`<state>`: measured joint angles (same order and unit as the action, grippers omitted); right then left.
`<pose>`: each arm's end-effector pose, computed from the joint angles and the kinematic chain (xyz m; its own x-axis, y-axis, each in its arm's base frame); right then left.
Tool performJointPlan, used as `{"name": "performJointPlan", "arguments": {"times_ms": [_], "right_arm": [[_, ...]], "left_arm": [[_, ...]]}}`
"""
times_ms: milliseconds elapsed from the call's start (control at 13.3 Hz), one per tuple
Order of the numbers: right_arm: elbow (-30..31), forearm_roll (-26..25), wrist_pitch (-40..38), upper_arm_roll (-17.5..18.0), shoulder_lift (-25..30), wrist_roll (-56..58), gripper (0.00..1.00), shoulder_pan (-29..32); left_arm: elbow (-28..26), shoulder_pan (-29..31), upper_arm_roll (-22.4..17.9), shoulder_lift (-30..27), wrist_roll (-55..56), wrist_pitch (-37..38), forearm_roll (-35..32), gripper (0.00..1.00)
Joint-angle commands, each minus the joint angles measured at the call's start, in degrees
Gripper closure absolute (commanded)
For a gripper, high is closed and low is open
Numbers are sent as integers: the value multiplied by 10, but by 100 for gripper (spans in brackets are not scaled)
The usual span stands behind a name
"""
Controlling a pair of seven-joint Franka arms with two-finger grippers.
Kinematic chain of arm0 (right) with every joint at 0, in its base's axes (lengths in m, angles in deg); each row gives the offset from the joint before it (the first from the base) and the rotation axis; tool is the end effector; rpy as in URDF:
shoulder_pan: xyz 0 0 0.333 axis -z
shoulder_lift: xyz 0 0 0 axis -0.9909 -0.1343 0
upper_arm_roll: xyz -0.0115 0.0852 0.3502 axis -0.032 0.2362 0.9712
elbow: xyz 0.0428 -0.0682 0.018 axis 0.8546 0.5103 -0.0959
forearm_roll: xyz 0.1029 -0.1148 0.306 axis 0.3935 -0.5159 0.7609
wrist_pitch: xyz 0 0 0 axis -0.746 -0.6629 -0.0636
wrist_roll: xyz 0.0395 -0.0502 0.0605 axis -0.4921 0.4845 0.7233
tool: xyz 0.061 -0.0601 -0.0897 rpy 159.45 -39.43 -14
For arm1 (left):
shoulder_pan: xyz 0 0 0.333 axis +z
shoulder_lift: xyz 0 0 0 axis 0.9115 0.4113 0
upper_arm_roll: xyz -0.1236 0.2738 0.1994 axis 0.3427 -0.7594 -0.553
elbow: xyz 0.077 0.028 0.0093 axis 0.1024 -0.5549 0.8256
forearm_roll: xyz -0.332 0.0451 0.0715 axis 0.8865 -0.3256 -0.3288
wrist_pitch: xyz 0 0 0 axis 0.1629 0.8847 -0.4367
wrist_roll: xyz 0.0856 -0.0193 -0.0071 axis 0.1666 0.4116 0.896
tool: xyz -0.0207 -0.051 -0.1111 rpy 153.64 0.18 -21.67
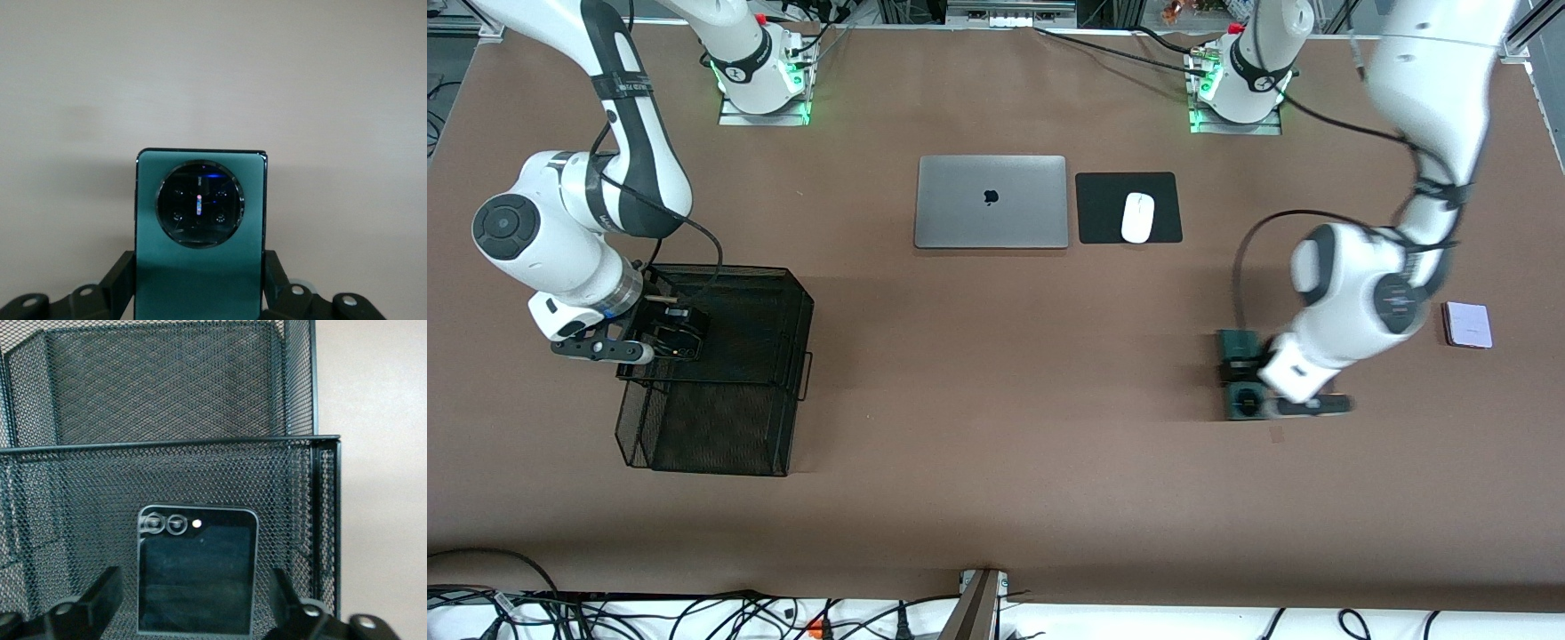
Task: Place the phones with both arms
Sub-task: 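Lower the flip phone into the basket while the left gripper carries the green phone, then set the green phone beside the laptop with the left gripper and release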
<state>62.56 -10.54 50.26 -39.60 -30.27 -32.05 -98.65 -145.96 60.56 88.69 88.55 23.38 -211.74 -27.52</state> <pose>0.5764 0.0169 0.3803 0.9950 -0.0836 0.0544 -0.0852 -0.9960 0.0270 0.6367 -0.1233 0.2992 0.9921 0.1248 0.0134 0.1218 -0.9828 0.1385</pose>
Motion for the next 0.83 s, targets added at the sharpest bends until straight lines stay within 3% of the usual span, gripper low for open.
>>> {"name": "performJointPlan", "arguments": {"times_ms": [0, 150, 300, 525, 751], "right_arm": [[1, 11, 2, -4, 16, 1, 0, -2], [-28, 11, -4, -3, 15, 7, 0, -2], [-68, 11, -42, -2, 15, 7, 0, -5], [-147, 11, -165, 1, 13, -1, 0, -8], [-227, 11, -274, 1, 11, -11, 0, -9]], "left_arm": [[72, -98, -22, 44, 129, 39, -27, 100], [124, -154, -23, 72, 245, 82, -77, 100], [169, -206, -23, 97, 318, 117, -84, 100], [226, -278, -29, 137, 374, 119, -85, 100], [335, -369, -77, 211, 408, 119, -83, 100]]}}
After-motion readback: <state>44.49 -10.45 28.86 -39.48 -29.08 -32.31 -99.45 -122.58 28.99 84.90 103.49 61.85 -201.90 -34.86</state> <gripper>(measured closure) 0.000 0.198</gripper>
